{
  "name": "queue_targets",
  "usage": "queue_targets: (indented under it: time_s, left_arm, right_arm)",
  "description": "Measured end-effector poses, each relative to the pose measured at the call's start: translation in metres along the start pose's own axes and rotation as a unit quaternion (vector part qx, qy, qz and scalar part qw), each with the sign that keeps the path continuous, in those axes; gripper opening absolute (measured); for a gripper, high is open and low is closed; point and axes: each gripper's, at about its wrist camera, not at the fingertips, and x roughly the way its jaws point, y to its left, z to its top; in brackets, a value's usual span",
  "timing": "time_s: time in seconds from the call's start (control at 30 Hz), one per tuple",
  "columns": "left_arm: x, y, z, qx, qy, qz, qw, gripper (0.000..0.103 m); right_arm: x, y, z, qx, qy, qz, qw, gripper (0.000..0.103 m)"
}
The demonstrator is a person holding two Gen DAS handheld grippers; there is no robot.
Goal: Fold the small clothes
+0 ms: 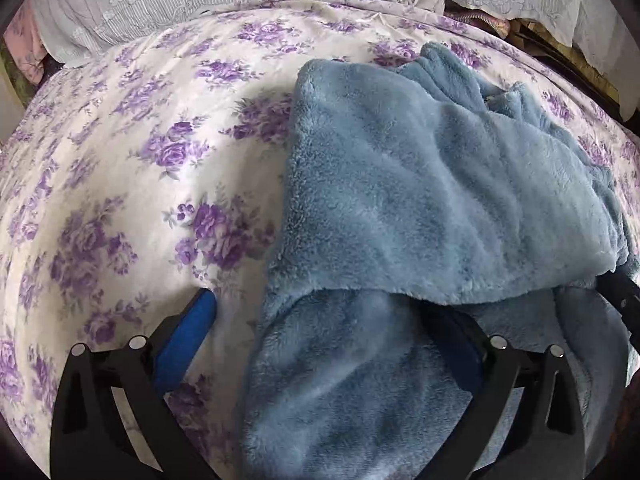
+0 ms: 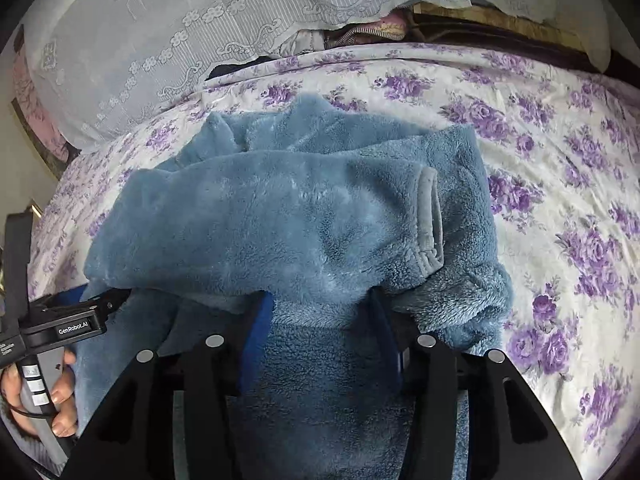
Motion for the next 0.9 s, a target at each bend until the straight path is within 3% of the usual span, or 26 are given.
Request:
queue_targets:
  time_s: [0.23, 0.43, 0.6, 0.77, 0.9]
  left_arm:
    - [-0.038, 0.027, -0.031, -0.032, 0.008, -0.08, 0.9963, 0.098]
    - [-0.067, 0.036, -0.086, -0.02, 0.022, -0.069, 0.9971, 0.098]
    - [-0.093, 0.027, -0.134, 0.011, 0.035, -0.081, 0.996, 0.098]
    - [-0.106, 0.014, -0.164, 0.033, 0.039, -0.074, 0.996, 0.098]
    - [-0.11, 0.021, -0.174, 0.015, 0.039, -0.106, 0.9935, 0.098]
  right_arm:
    - [-0.043, -0.009, -0.017, 0.023, -0.015, 0.034, 0.999, 0.051]
    - [-0.069, -0.023, -0.061, 0.038, 0.004, 0.038, 0.999, 0.052]
    - [-0.112, -0.028, -0.088, 0.041, -0.027, 0.047, 0.998, 0.054]
    - [-0.131, -0.041, -0.121, 0.054, -0.032, 0.05, 0.997, 0.054]
    - [-0.134, -0.056, -0.145, 0.077, -0.014, 0.061, 0.995, 0.054]
